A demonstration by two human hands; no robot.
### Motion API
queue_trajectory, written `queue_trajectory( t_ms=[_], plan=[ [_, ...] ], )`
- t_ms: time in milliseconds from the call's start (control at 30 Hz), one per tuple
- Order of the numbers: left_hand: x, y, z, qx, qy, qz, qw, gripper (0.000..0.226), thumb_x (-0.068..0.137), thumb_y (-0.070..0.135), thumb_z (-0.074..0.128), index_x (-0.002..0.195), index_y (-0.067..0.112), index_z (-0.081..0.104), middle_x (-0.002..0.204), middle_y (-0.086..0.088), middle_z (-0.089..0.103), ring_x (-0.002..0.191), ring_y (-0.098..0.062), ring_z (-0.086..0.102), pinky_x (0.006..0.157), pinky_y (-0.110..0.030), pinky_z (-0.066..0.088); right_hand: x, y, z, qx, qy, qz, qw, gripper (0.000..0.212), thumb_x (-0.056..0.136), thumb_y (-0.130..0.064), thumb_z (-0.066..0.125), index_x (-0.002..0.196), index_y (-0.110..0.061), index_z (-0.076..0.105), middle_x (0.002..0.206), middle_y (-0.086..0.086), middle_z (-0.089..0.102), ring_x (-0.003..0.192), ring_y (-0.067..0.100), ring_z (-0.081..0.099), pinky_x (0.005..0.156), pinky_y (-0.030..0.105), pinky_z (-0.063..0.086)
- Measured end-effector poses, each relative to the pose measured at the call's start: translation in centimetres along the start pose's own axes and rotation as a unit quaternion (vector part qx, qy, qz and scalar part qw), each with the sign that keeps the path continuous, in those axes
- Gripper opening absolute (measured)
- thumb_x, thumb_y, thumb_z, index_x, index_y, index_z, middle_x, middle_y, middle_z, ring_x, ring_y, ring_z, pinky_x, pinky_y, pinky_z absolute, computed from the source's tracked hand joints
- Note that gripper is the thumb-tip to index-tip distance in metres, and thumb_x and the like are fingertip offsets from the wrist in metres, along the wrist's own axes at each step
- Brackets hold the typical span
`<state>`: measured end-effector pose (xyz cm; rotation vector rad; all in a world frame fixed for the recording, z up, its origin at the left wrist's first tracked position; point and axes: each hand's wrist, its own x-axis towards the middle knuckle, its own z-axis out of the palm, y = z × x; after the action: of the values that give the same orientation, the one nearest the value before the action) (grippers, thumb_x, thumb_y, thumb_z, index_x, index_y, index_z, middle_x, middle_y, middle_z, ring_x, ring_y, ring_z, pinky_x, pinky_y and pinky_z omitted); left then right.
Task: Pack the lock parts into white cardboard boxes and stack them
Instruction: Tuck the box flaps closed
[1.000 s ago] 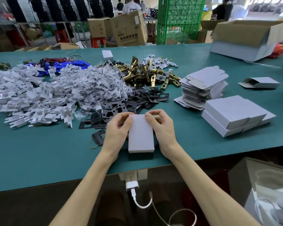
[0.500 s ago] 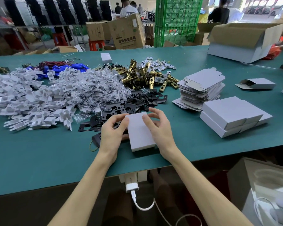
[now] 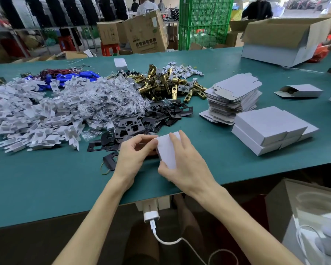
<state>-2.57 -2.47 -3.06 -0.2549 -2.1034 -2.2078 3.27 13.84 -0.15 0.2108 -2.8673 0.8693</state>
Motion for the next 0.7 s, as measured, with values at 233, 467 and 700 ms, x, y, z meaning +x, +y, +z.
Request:
queue_trajectory(
  t_ms=[233, 467, 700],
  plan=[
    [0.1, -0.4, -0.1, 0.035, -0.003, 0.006, 0.999, 0.017, 0.103, 0.006, 0.062, 0.104, 0.012, 0.077, 0.100, -0.003, 0.080, 0.101, -0.019, 0.076, 0.079, -0.025, 0.062, 0.4, 5.1, -4.8, -0.093, 0.024, 0.063, 0.993, 0.054, 0.090, -0.025, 0.060, 0.141, -0.008, 0.051, 0.145, 0.010, 0.050, 0.131, 0.033, 0.045, 0.110, 0.040, 0.037],
    [0.1, -0.2, -0.1, 0.053, -0.014, 0.004, 0.998, 0.015, 0.095, 0.001, 0.072, 0.105, 0.010, 0.077, 0.101, -0.003, 0.080, 0.092, -0.015, 0.074, 0.082, -0.027, 0.061, 1.0, 6.2, -4.4, -0.067, 0.077, 0.008, 0.995, 0.055, 0.097, -0.002, 0.052, 0.151, -0.002, 0.042, 0.163, 0.009, 0.034, 0.155, 0.018, 0.022, 0.123, 0.016, 0.004],
    [0.1, -0.2, -0.2, 0.071, -0.011, 0.000, 0.997, 0.018, 0.098, 0.001, 0.068, 0.105, 0.014, 0.077, 0.100, 0.001, 0.080, 0.091, -0.016, 0.075, 0.082, -0.027, 0.061, 2.8, 6.2, -2.9, 0.075, 0.042, 0.067, 0.994, 0.054, 0.101, -0.011, 0.052, 0.154, -0.008, 0.041, 0.163, 0.005, 0.036, 0.153, 0.016, 0.027, 0.119, 0.018, 0.014]
  ],
)
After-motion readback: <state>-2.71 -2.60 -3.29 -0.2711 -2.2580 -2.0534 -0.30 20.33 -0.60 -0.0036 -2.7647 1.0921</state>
